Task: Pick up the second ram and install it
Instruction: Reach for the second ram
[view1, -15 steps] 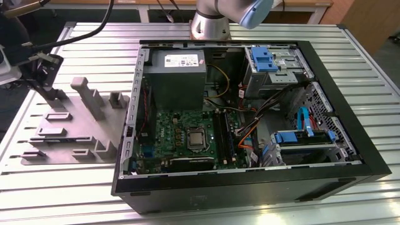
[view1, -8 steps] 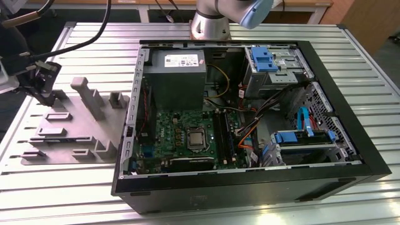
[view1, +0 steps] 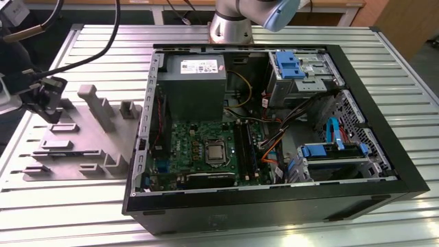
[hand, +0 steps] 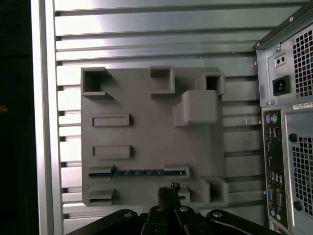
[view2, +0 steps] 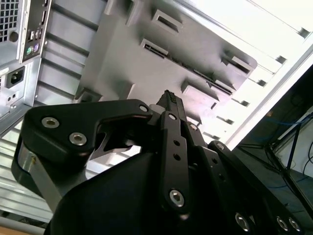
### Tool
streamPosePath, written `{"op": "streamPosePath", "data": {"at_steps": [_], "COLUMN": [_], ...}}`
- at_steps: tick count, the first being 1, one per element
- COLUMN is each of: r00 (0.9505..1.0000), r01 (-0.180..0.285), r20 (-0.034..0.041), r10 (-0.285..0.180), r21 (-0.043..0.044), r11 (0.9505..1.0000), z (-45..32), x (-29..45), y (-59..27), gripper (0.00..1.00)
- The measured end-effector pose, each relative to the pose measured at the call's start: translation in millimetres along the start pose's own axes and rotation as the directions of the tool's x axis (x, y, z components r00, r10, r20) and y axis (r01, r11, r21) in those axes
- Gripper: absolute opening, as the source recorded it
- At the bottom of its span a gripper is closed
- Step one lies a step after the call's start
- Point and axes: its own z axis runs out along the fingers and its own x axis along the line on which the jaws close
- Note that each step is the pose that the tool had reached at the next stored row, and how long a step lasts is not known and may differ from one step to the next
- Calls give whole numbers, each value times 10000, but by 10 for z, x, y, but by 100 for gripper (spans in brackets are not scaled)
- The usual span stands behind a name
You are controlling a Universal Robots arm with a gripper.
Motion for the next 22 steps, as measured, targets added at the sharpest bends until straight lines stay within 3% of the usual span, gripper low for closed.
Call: {"op": "streamPosePath", "data": {"at_steps": [22], "r00": [10000], "r01": [1], "r20": [-1], "r10": [-1], "r21": [1], "r11": [10000], "z": [277], "x": [167], "y": [-77], "gripper": [11]}}
